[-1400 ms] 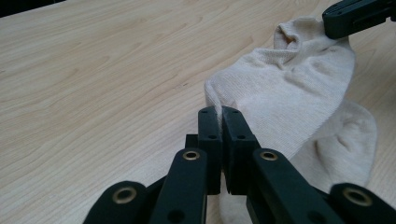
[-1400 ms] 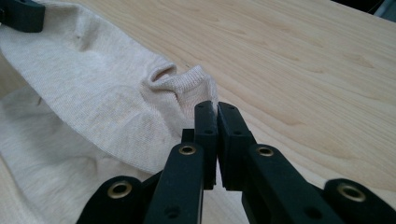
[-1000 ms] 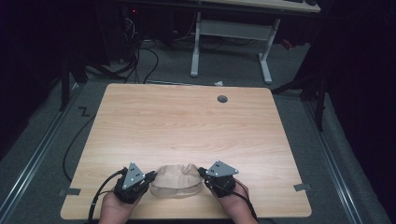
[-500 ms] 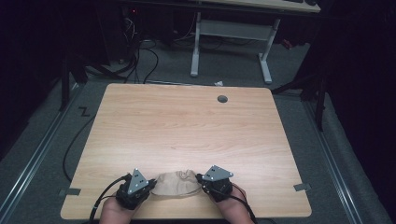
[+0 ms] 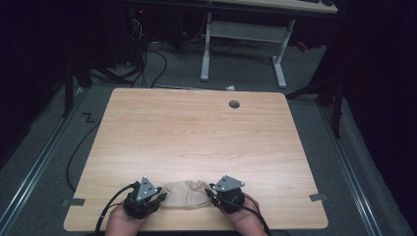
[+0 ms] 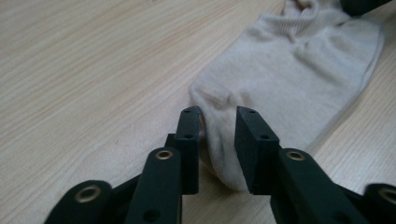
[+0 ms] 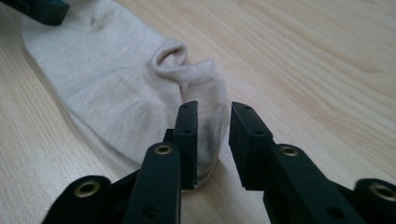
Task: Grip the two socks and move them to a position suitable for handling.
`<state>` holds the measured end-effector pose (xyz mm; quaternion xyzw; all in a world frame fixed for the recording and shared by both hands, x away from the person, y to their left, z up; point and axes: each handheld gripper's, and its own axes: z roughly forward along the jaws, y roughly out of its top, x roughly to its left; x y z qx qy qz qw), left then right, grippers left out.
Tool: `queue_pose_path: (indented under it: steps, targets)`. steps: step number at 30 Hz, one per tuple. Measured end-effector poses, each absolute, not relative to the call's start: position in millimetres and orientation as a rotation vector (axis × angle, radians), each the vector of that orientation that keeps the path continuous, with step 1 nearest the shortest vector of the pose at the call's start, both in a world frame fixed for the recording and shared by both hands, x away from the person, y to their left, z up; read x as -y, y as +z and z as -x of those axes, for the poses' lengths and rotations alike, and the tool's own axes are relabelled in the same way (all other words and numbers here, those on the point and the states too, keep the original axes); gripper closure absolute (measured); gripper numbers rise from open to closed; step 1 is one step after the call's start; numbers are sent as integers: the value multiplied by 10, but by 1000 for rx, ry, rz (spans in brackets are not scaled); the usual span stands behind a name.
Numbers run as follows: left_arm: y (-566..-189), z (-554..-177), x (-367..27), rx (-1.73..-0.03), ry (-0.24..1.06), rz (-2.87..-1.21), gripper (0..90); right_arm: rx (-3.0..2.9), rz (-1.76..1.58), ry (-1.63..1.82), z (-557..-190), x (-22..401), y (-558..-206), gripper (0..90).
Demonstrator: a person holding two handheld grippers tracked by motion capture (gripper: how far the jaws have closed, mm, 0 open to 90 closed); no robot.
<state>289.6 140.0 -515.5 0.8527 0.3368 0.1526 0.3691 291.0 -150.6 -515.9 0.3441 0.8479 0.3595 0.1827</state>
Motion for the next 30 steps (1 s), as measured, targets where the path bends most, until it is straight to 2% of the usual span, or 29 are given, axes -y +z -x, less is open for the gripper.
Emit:
queue_pose_path:
  steps: [8,13,21,30]
  targets:
    - [-5103,-2980,-1443,-857,382,-2122,585,-2321,-997,1073,-2967,1584,-5072,661]
    - [-5070,-3115,-1559,-872,386,-2072,560,-2282,-1028,1085,-3038,1663,-5045,641]
    - [-5071,-3351,-1868,-997,447,-1998,518,-2207,-1099,1072,-3225,1860,-5074,585]
    - [-5101,-3511,-2022,-1075,452,-1968,509,-2112,-1235,996,-3341,2272,-5165,567]
